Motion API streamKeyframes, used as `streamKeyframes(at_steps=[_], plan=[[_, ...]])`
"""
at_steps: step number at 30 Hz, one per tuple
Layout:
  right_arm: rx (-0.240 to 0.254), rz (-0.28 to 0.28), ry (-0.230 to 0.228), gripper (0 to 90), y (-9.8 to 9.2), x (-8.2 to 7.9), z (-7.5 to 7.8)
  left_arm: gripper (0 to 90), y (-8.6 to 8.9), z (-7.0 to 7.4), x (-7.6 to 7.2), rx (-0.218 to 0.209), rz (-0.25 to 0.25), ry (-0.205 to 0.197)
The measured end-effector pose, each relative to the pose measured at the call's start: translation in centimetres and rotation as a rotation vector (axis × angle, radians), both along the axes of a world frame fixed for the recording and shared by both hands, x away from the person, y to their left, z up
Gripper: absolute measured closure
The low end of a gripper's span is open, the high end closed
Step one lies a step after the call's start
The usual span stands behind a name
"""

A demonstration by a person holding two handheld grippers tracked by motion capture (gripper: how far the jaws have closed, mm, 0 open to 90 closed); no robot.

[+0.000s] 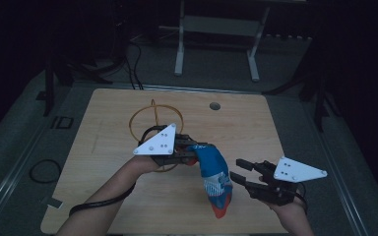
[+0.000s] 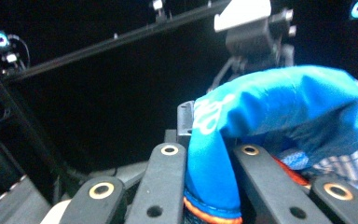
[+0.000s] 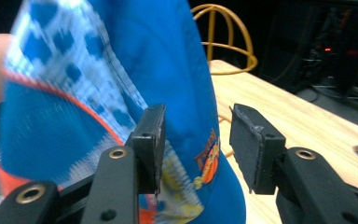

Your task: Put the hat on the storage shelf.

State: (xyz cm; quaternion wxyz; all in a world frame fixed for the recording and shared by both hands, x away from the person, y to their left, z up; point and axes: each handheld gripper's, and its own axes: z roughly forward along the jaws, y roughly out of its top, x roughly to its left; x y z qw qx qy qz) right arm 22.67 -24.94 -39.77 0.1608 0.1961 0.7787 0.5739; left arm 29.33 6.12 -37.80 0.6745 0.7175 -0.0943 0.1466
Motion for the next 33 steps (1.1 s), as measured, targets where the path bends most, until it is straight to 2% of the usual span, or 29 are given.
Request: streamKeyframes(at_steps=[2, 3, 5, 6, 8, 9, 10, 11, 14, 15, 17, 22, 24, 27, 29, 33], plan=[[0.009, 0.03, 0.011, 55.5, 0.3, 0.0, 0.0, 87.3, 0.2, 0.2, 0.0, -0.023, 0.0, 0.005], [0.013, 0.04, 0.013, 55.5, 0.5, 0.0, 0.1, 87.2, 0.2, 0.2, 0.0, -0.036, -0.017, 0.014], [0.01, 0.065, 0.008, 55.4, 1.0, -0.1, 0.3, 87.3, 0.2, 0.3, -0.1, -0.037, -0.002, 0.005], [0.012, 0.077, 0.01, 55.9, 1.3, -0.1, 0.4, 87.3, 0.2, 0.2, -0.1, -0.042, -0.02, 0.017], [0.009, 0.088, 0.003, 56.2, 1.7, -0.1, 0.7, 87.3, 0.0, 0.2, -0.2, -0.04, -0.011, 0.01], [0.016, 0.099, 0.007, 60.4, 1.9, 0.0, 0.8, 87.3, 0.0, 0.1, -0.3, -0.039, -0.03, 0.018], [0.013, 0.102, 0.001, 62.1, 2.1, 0.0, 0.9, 87.3, -0.2, 0.0, -0.4, -0.029, -0.017, 0.005], [0.003, 0.094, -0.011, 63.2, 2.4, 0.1, 1.0, 87.3, -0.2, 0.0, -0.4, -0.024, -0.019, 0.005], [-0.01, 0.105, -0.02, 74.0, 2.9, 0.3, 1.0, 87.3, -0.3, -0.3, -0.3, -0.021, -0.018, 0.011], [-0.01, 0.105, -0.02, 74.0, 2.9, 0.3, 1.0, 87.2, -0.3, -0.3, -0.3, -0.021, -0.018, 0.011], [-0.025, 0.091, -0.022, 90.0, 3.0, 0.6, 1.0, 87.3, -0.1, -0.6, 0.0, -0.026, -0.012, 0.027], [-0.011, 0.08, -0.007, 90.0, 2.8, 1.0, 1.2, 87.3, 0.2, -0.7, 0.0, -0.034, 0.002, 0.033], [-0.012, 0.032, -0.042, 90.0, 2.7, 0.7, 1.3, 87.1, 0.3, -0.7, 0.0, -0.037, 0.002, 0.036], [-0.018, 0.007, -0.057, 90.0, 2.6, 0.7, 1.5, 86.9, 0.5, -0.9, 0.1, -0.028, 0.011, 0.044], [-0.01, 0.011, -0.051, 90.0, 2.3, 0.9, 1.5, 86.8, 0.7, -1.1, 0.1, -0.027, 0.007, 0.056], [0.013, 0.009, -0.041, 90.0, 1.9, 1.2, 1.8, 86.1, 0.8, -1.5, 0.0, 0.002, 0.032, 0.052]])
